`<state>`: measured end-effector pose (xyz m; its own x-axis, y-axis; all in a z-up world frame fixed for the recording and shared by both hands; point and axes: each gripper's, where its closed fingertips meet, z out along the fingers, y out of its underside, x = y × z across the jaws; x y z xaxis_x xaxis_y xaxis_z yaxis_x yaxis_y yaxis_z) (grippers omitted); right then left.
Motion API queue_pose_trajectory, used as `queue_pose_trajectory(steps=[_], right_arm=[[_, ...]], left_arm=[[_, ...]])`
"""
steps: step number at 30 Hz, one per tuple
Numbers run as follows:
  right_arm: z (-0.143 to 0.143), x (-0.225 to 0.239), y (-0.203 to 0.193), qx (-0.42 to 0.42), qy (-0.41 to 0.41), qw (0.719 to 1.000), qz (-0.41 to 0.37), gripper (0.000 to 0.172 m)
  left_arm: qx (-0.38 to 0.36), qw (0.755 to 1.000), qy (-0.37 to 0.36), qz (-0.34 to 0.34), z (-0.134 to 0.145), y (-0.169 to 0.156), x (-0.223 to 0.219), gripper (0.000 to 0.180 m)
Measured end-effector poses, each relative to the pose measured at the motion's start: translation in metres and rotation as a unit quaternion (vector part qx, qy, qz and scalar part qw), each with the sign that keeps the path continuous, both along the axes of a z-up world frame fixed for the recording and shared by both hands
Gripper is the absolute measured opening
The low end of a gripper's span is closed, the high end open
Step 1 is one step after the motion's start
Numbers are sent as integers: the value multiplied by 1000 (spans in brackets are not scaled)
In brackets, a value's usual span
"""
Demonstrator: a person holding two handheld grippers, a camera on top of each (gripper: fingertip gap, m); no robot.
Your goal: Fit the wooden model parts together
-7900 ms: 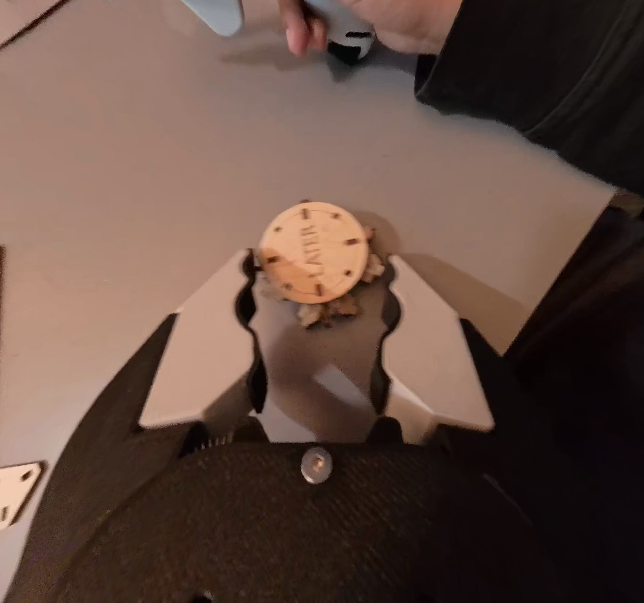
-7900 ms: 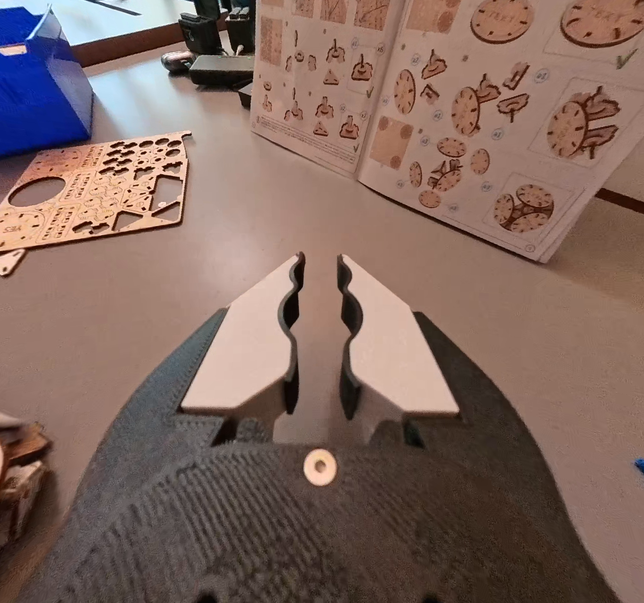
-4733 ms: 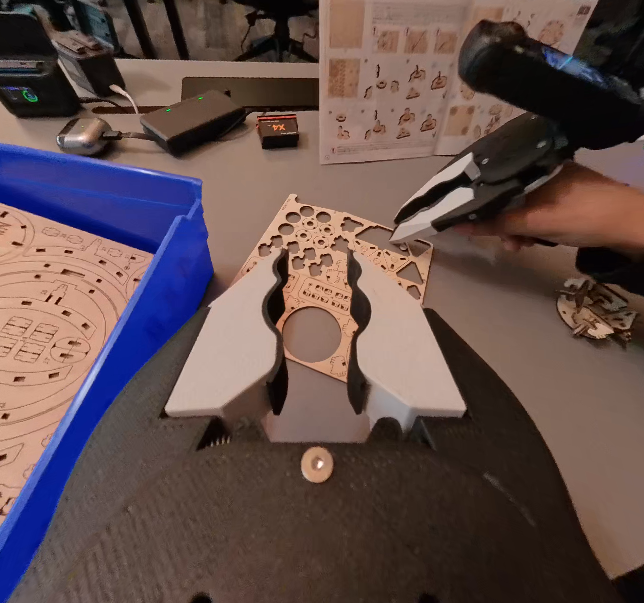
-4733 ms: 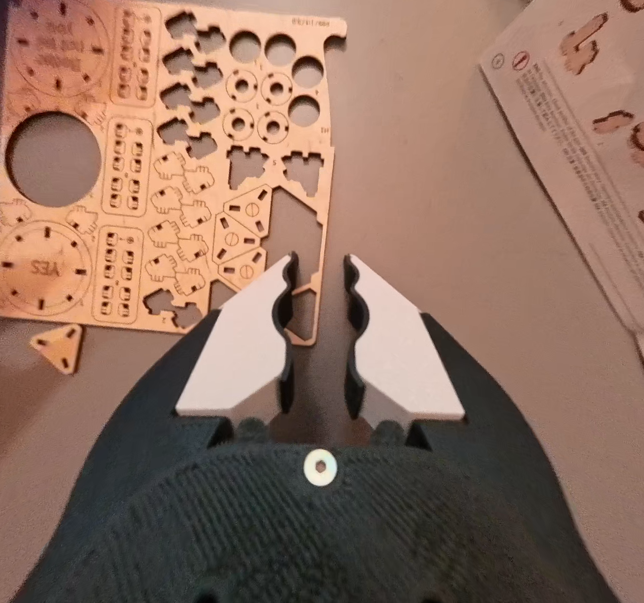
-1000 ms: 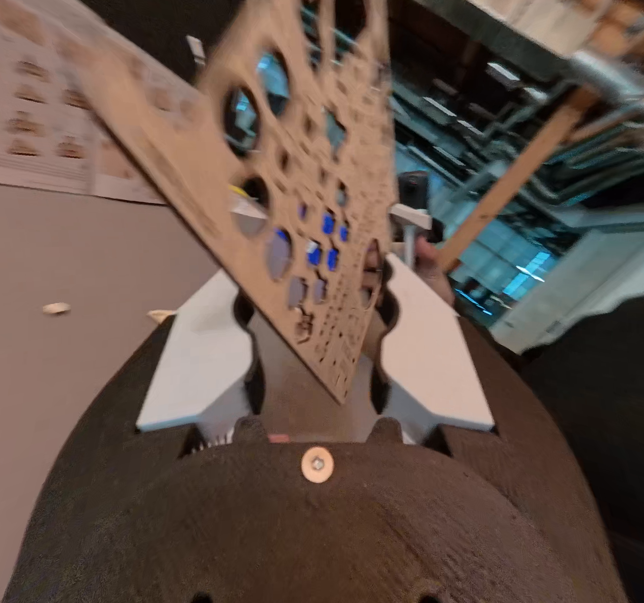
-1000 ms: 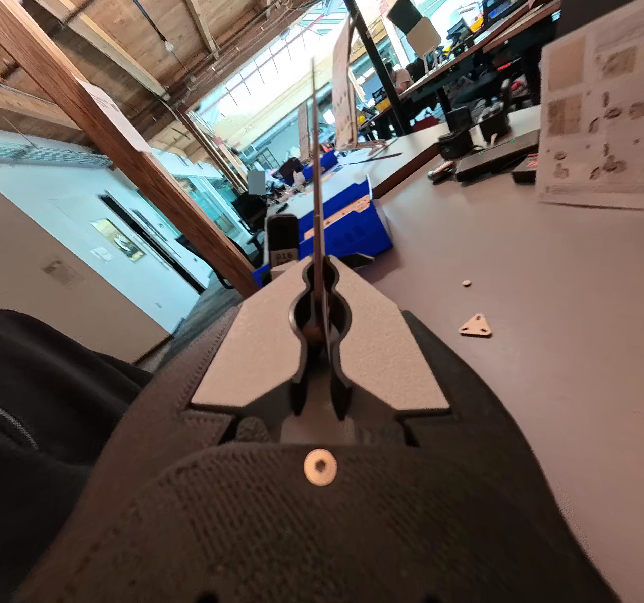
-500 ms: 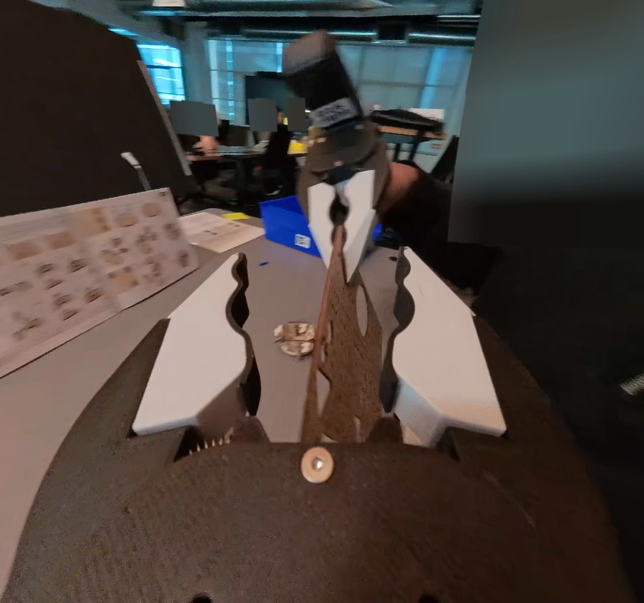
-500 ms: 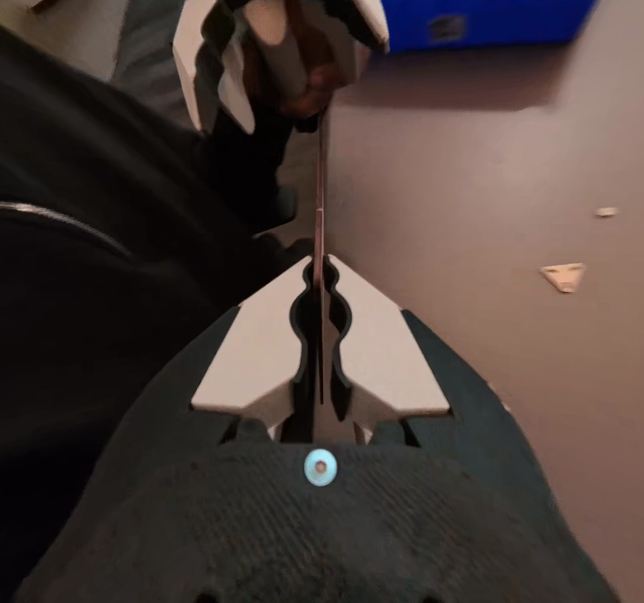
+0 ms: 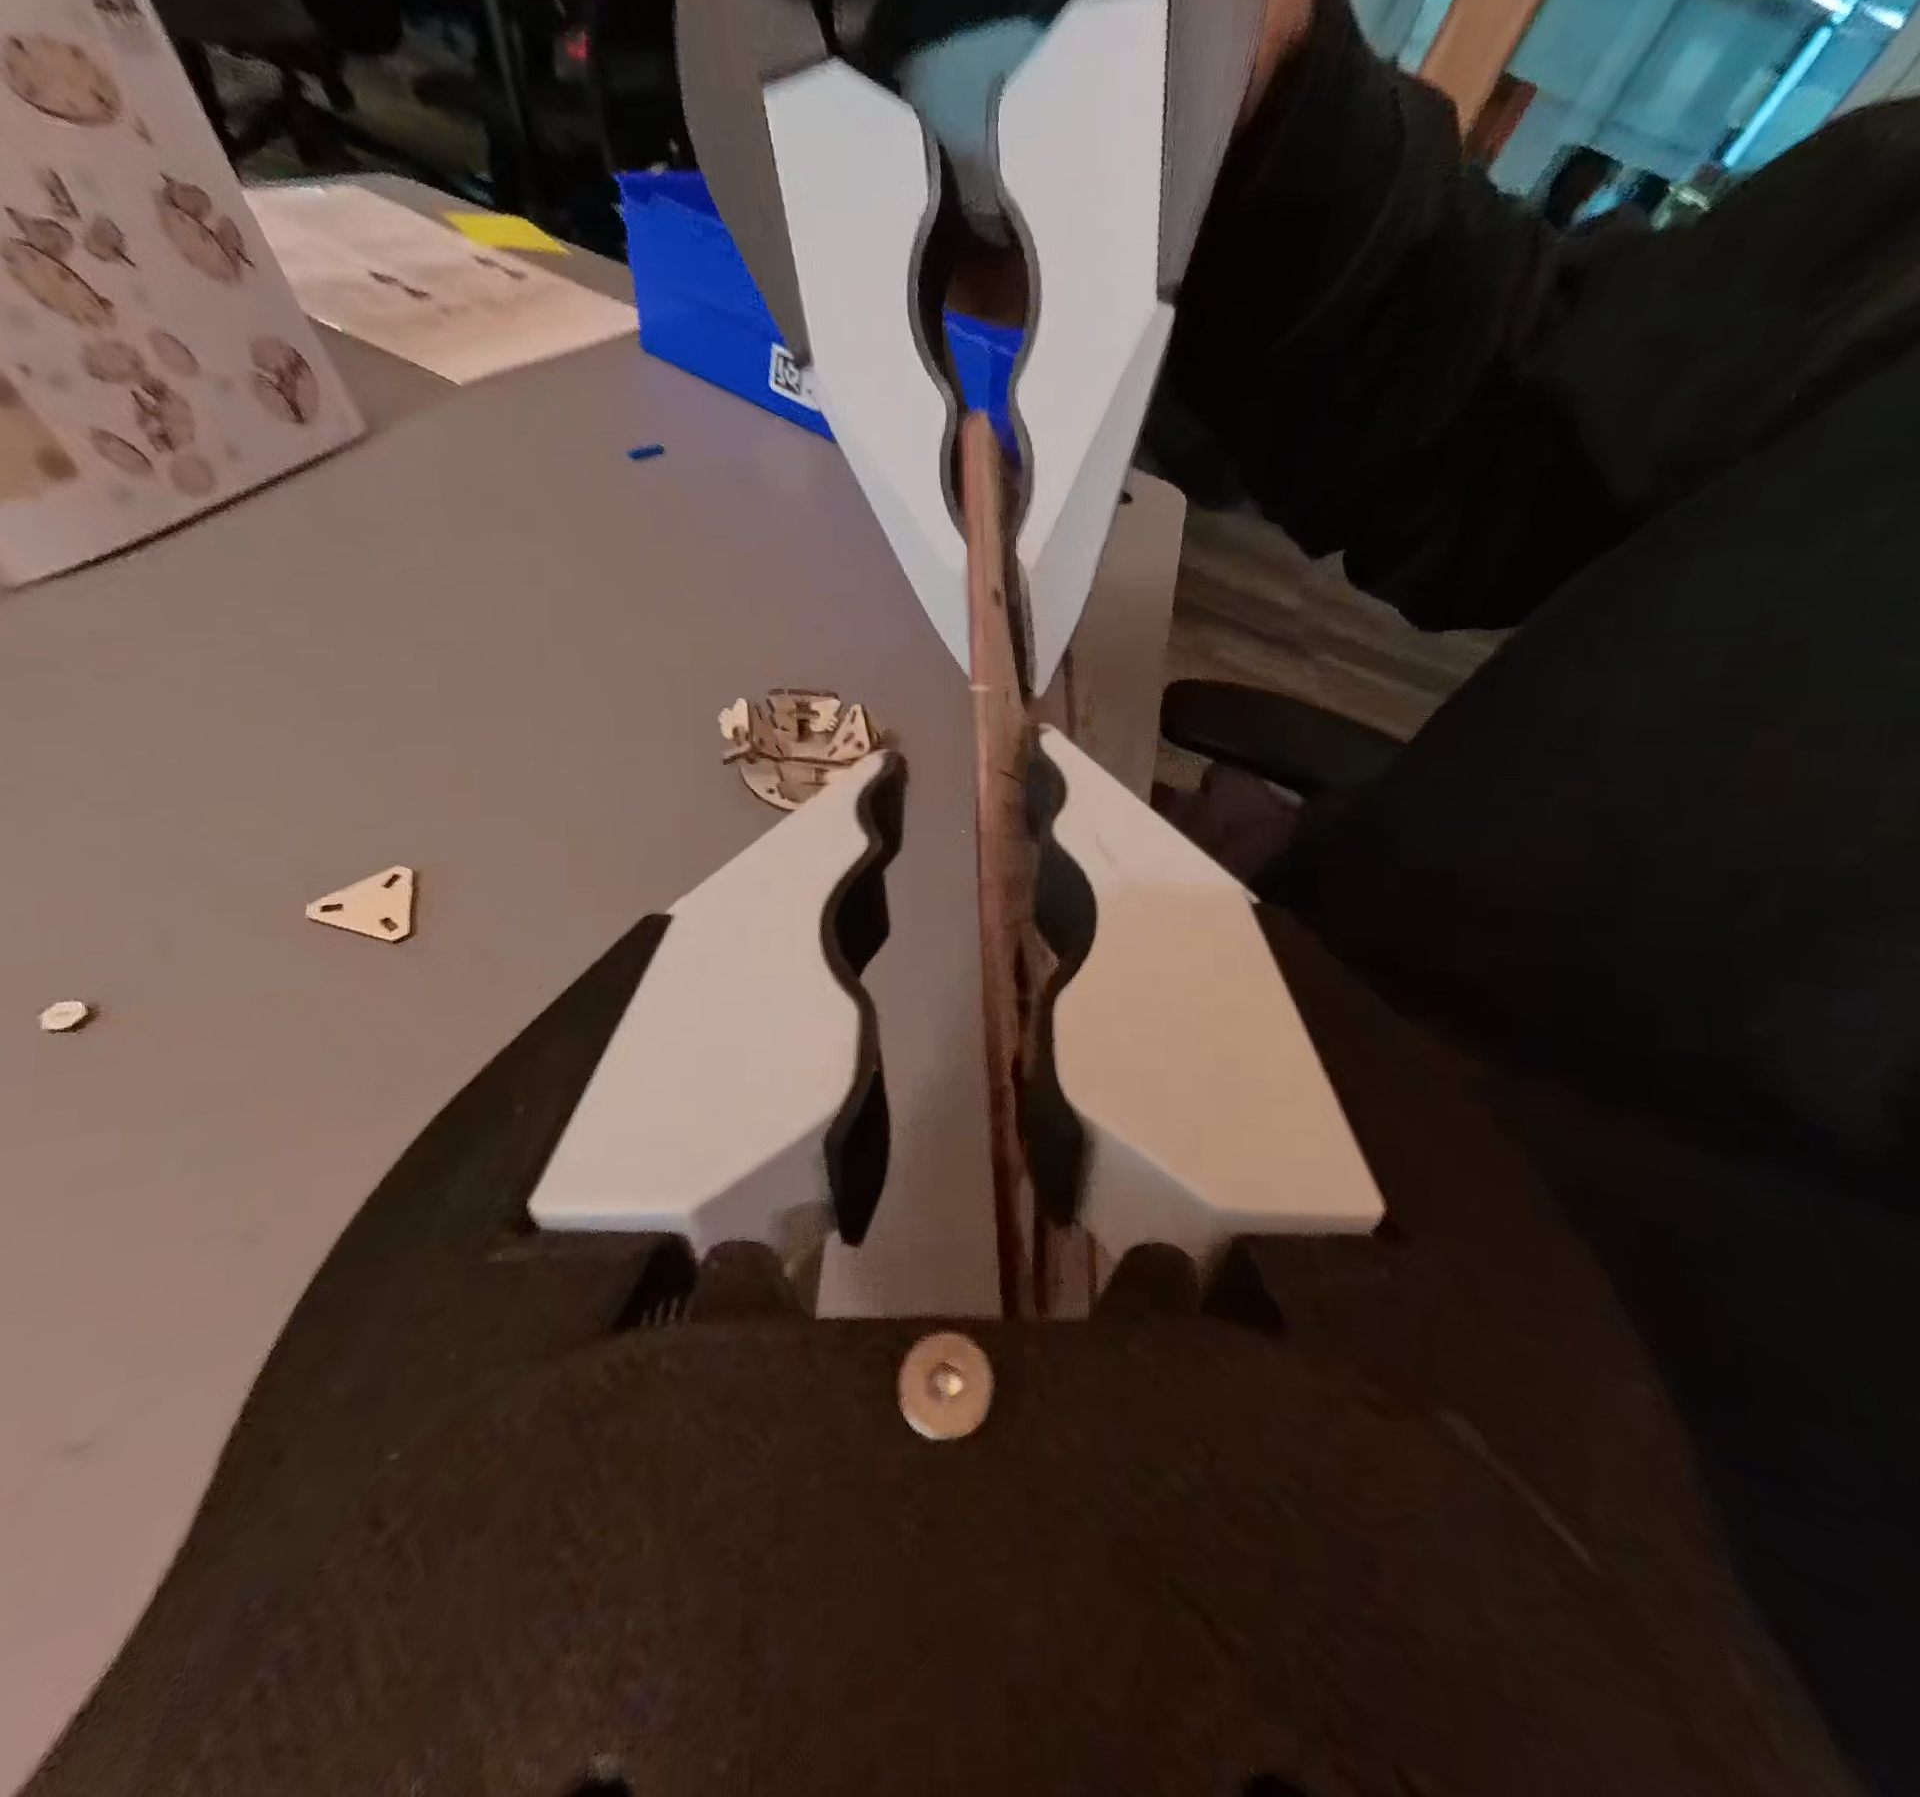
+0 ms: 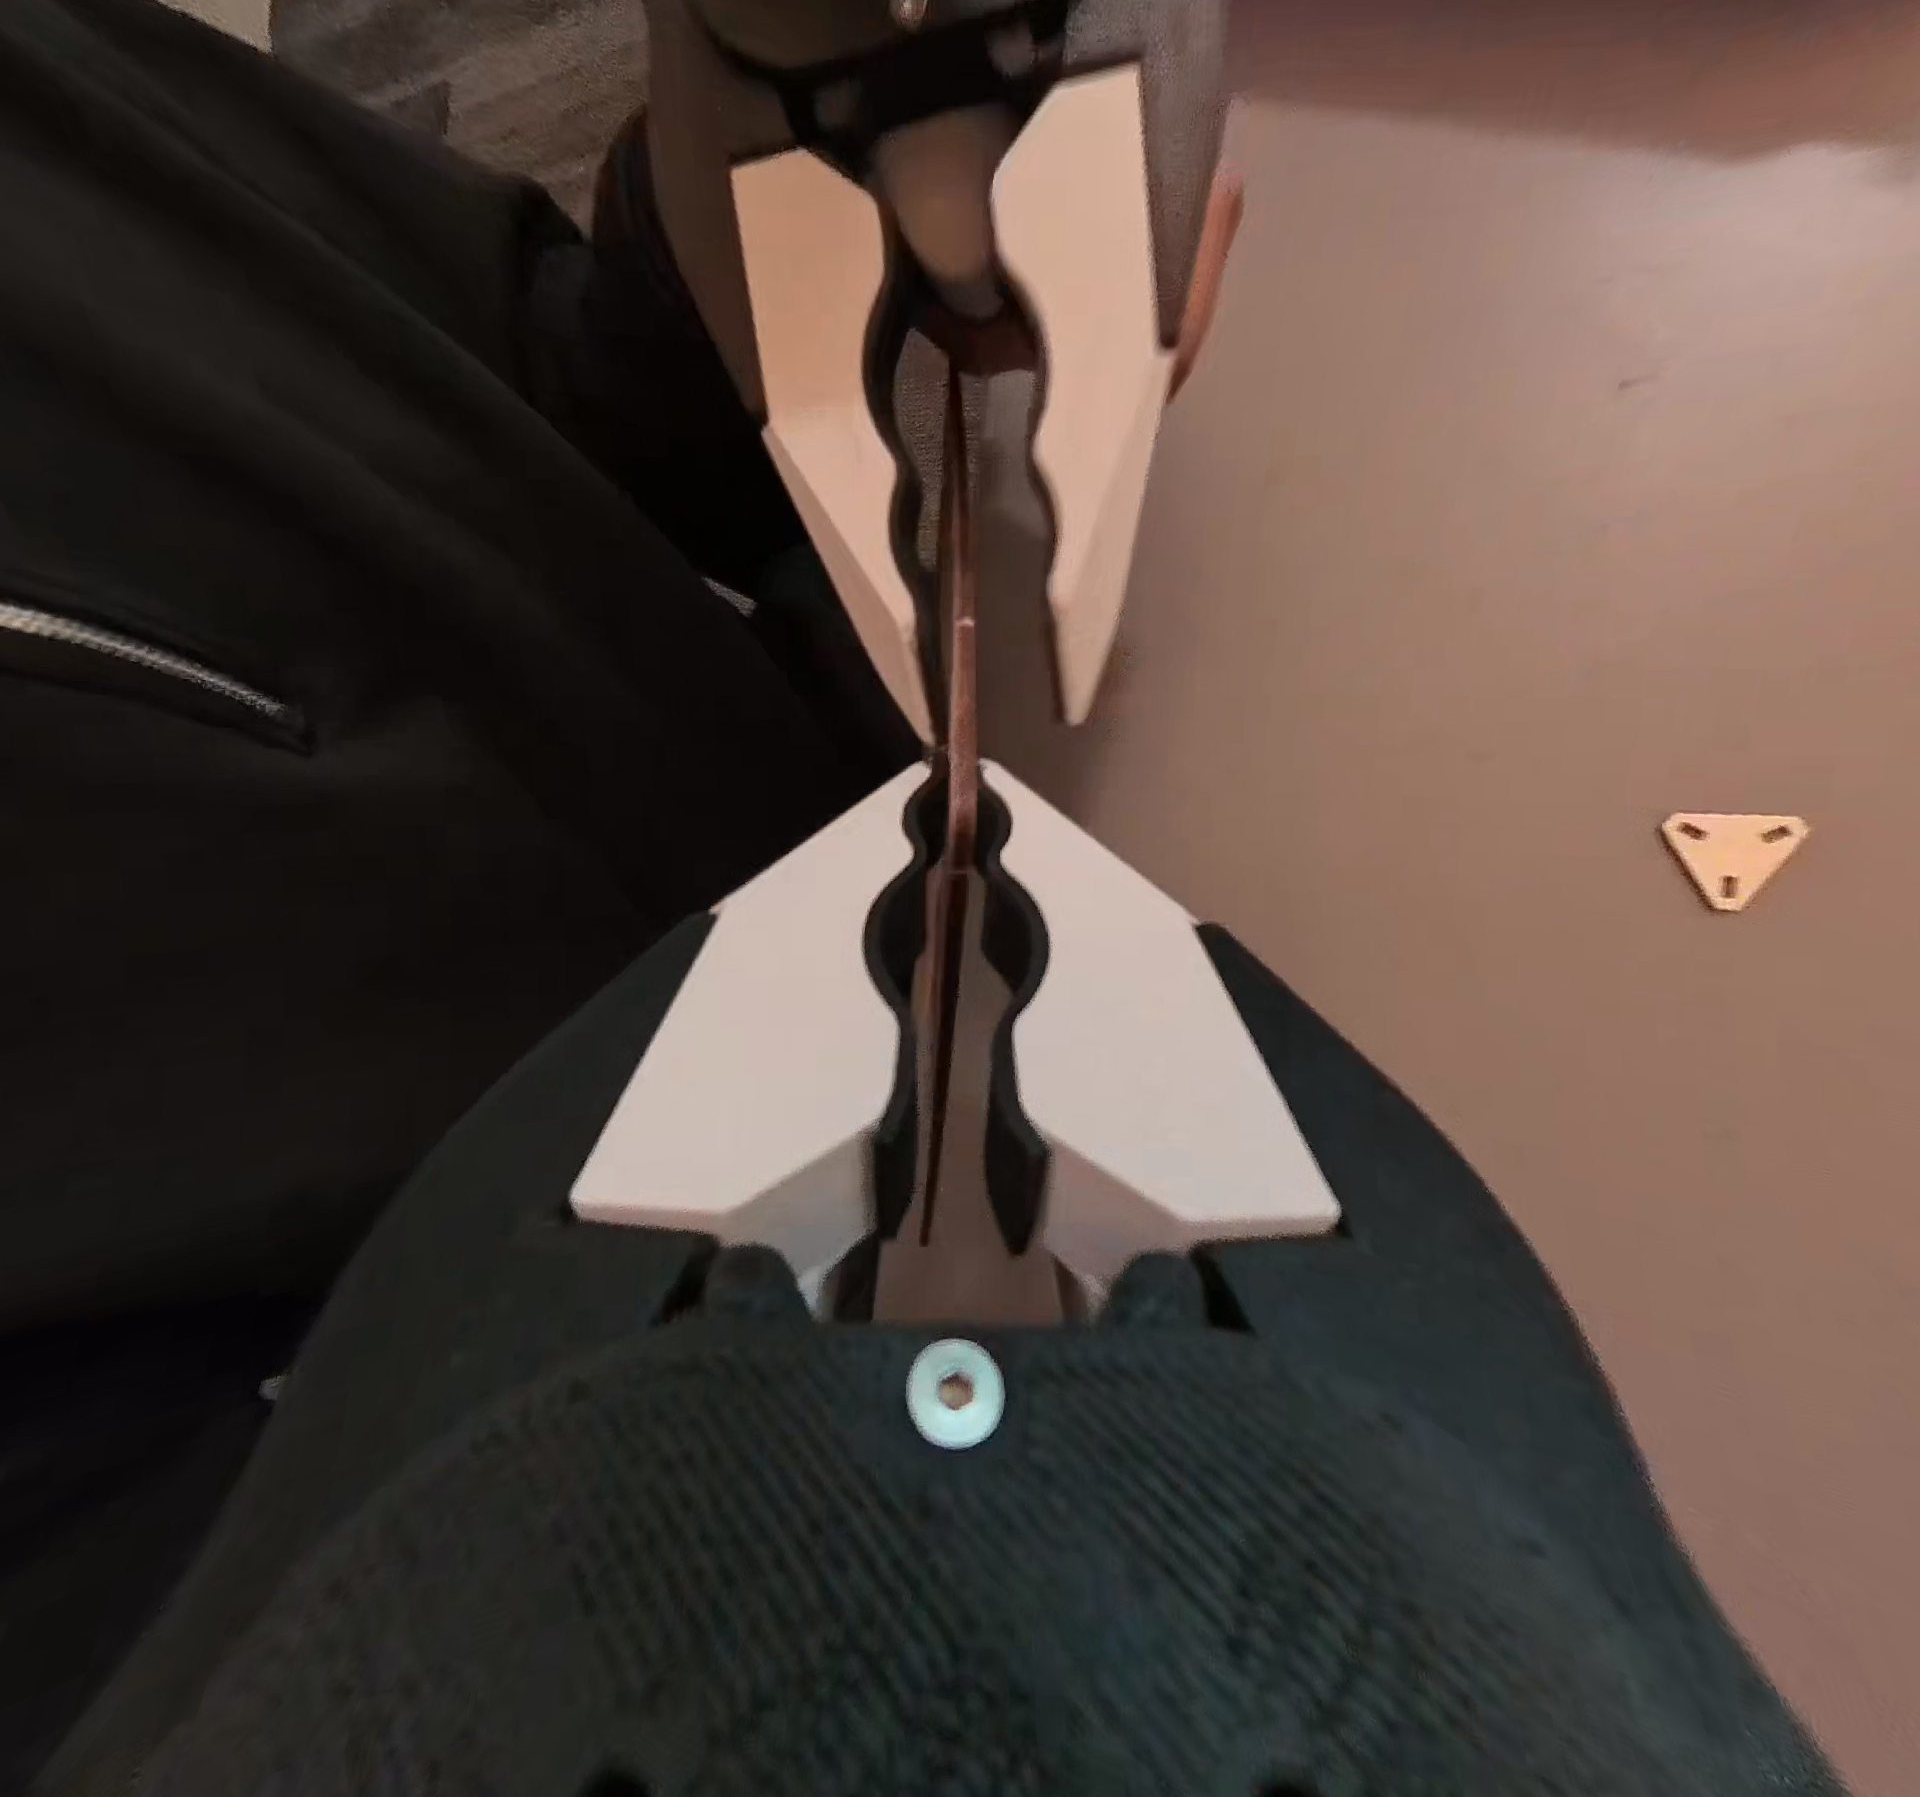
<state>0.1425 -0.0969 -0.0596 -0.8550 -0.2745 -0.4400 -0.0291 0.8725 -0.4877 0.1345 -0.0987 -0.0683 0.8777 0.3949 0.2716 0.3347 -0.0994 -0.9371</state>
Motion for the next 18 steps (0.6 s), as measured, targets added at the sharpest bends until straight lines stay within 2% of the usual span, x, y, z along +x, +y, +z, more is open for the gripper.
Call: queue_pose_trajectory(steps=[1, 3, 8, 10, 14, 18], right_arm=[[-2, -5, 0, 1, 14, 1000, -4, 2], [-2, -8, -2, -11, 11, 1000, -11, 3], [6, -20, -12, -120, -9, 989, -87, 6], [3, -23, -12, -164, -14, 979, -121, 12], [4, -26, -17, -240, -55, 952, -180, 9], [1, -34, -13, -266, -66, 941, -201, 6]], left_arm=[[8, 1000, 0, -11, 0, 2, 1, 9], [31, 999, -1, -25, 3, 2, 2, 2], [82, 997, -7, -14, 9, -10, -6, 2], [83, 996, -10, -8, 6, -12, -10, 2], [76, 996, -24, -27, -3, 0, -10, 2], [64, 997, -29, -26, -11, 10, -15, 4]])
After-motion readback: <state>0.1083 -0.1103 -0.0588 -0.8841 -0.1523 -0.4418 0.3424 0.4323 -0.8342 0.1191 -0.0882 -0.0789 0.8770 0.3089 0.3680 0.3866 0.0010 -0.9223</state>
